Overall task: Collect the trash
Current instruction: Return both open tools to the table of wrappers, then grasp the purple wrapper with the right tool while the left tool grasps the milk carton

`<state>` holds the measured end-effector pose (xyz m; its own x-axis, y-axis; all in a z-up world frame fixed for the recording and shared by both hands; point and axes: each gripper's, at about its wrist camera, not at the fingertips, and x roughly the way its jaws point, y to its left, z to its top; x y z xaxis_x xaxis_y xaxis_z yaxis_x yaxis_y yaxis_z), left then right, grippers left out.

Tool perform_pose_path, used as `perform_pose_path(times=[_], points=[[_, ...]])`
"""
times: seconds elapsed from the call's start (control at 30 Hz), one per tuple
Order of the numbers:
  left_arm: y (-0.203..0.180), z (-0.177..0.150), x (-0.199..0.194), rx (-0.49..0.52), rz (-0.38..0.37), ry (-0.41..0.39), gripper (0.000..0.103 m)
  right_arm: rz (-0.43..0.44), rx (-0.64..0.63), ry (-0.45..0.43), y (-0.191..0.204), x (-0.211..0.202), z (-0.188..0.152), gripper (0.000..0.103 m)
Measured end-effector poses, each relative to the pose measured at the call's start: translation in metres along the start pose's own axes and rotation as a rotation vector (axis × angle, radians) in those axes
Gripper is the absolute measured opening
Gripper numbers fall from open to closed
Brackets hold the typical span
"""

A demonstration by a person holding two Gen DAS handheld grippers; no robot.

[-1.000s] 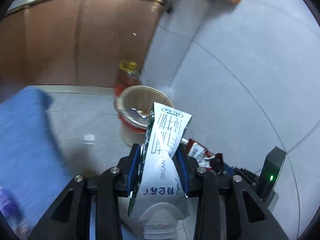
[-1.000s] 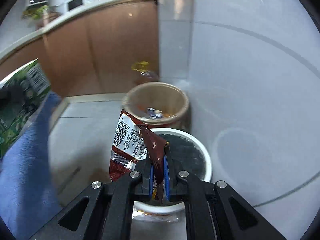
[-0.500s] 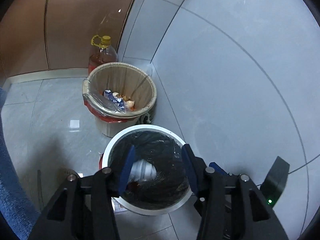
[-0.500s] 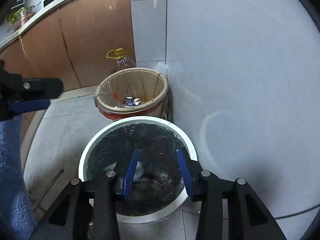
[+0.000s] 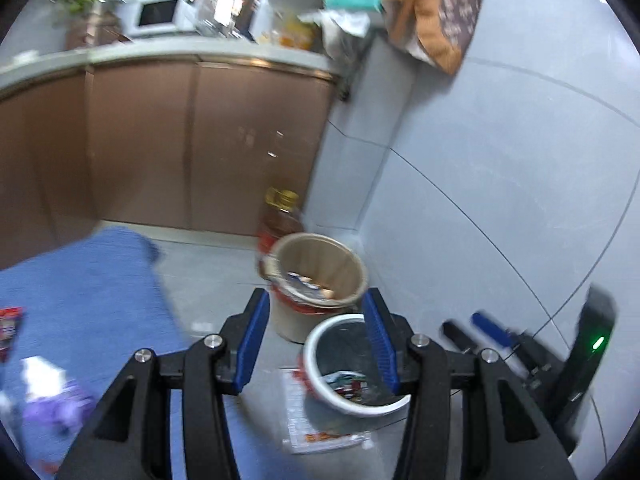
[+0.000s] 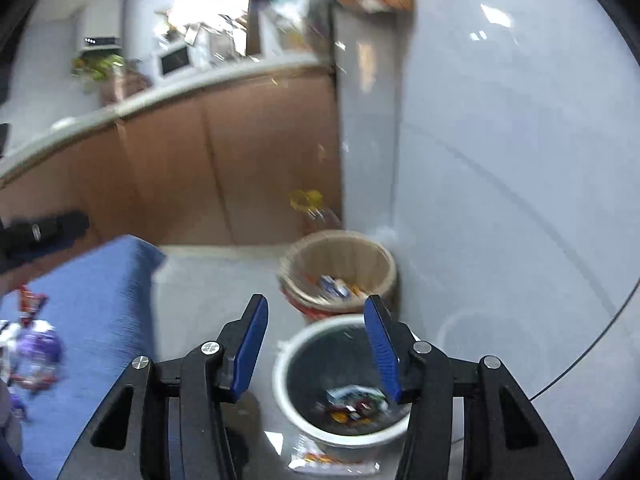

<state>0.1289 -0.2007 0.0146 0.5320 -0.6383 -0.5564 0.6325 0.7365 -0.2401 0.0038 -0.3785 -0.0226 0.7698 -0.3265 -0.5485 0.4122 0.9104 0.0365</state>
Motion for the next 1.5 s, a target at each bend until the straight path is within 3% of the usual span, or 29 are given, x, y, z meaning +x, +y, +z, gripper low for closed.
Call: perform_pose_path(times=[0.1, 0.33, 0.63, 0.83, 0.97, 1.13, 1.5], points=[[0.021, -0.008, -0.049, 0.006, 0.077, -0.035, 0.052, 0.069, -0.028, -0.056, 0.029, -0.031, 0.012, 0.050], [0.088, -0.043, -0.168, -0.033, 0.252, -0.114, 0.053, 0.241, -0.120, -0.122, 0.089, -0.078, 0.027, 0.051], [0.184, -0.092, -0.254, -0.161, 0.442, -0.148, 0.053, 0.373, -0.206, -0.130, 0.148, -0.095, 0.031, 0.051], [0.250, -0.121, -0.266, -0.245, 0.531, -0.098, 0.053, 0.450, -0.244, -0.052, 0.178, -0.069, 0.022, 0.051], [0.289, -0.139, -0.251, -0.285, 0.555, -0.008, 0.053, 0.503, -0.267, 0.027, 0.201, -0.040, 0.008, 0.051], [0.322, -0.157, -0.219, -0.313, 0.551, 0.103, 0.053, 0.557, -0.301, 0.109, 0.226, -0.007, -0.008, 0.051], [0.369, -0.147, -0.160, -0.331, 0.490, 0.259, 0.052, 0.676, -0.371, 0.285, 0.275, 0.062, -0.034, 0.058]])
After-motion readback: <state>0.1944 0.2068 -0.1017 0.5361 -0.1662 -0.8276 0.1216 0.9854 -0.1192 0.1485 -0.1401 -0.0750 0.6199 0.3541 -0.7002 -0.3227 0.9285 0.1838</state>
